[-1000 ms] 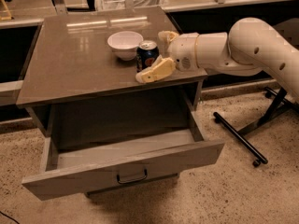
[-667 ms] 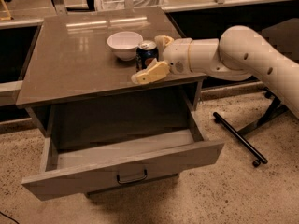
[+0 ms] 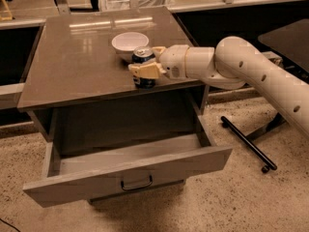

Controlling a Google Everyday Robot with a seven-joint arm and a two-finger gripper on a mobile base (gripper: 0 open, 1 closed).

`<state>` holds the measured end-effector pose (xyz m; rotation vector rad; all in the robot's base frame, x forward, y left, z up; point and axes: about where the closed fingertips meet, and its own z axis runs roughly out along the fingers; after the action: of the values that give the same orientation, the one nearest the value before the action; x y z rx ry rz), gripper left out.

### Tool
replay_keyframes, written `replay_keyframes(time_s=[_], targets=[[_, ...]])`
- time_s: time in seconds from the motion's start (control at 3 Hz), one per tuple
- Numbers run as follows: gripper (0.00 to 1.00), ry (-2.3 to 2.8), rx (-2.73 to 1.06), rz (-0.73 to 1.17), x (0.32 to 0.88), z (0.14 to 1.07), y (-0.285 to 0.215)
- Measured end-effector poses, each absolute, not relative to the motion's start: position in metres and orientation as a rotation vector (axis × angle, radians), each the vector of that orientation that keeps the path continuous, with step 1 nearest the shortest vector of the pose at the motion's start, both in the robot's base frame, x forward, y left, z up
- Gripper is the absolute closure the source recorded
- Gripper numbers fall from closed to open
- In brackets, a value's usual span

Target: Place pepsi can into top drawer

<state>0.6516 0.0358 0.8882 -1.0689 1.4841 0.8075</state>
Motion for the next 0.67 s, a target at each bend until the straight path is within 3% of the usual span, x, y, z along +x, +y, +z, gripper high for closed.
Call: replay_keyframes(time_s=[0.67], targets=[[1.00, 1.117, -1.120, 1.082, 0.636, 0.939, 0.074]])
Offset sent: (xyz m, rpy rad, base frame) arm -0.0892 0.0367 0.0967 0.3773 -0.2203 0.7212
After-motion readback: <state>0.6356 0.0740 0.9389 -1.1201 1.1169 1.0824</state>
